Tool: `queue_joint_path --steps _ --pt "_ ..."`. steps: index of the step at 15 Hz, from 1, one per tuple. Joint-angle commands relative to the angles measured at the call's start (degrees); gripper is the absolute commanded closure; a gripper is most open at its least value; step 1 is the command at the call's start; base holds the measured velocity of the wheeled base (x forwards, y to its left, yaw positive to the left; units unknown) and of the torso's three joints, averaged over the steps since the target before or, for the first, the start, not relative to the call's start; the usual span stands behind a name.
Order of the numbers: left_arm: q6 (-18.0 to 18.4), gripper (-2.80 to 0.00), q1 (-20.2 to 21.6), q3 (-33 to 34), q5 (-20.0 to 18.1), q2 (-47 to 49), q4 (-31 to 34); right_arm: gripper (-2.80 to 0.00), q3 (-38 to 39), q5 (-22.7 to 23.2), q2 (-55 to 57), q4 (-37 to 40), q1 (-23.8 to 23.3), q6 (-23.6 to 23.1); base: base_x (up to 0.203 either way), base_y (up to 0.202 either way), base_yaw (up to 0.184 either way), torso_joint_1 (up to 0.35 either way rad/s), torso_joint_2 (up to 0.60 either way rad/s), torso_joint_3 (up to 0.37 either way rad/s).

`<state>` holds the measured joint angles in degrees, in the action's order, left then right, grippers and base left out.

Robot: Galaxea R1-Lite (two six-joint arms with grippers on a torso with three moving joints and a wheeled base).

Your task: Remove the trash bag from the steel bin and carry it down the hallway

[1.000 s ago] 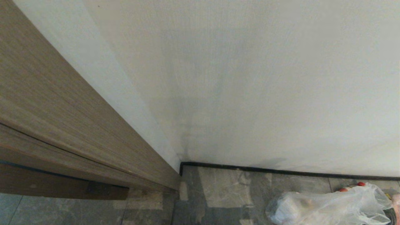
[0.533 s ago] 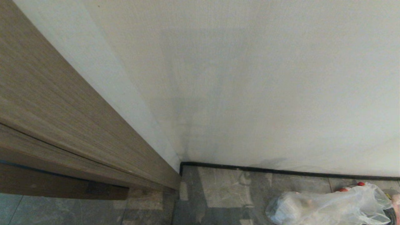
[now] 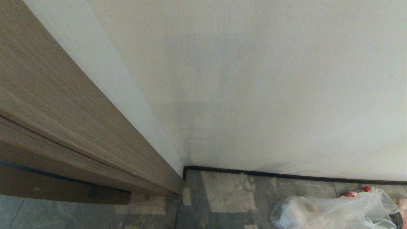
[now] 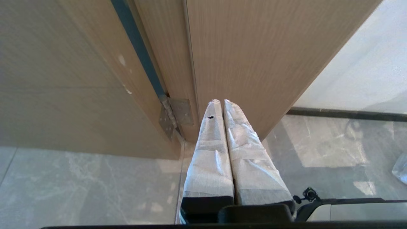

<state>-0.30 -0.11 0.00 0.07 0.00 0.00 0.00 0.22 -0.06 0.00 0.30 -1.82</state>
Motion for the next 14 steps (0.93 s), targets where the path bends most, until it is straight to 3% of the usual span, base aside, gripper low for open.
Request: queue_joint_path --steps 1,14 --pt "-0.05 0.0 0.02 0.0 0.01 0.0 0.0 0.0 0.0 0.04 0.15 0.0 0.0 -0.03 0.0 0.0 0.0 0.002 0.01 0.159" --pt "-0.05 0.0 0.02 0.0 0.01 0.0 0.0 0.0 0.0 0.04 0.15 0.0 0.0 -0.03 0.0 0.0 0.0 0.003 0.0 0.2"
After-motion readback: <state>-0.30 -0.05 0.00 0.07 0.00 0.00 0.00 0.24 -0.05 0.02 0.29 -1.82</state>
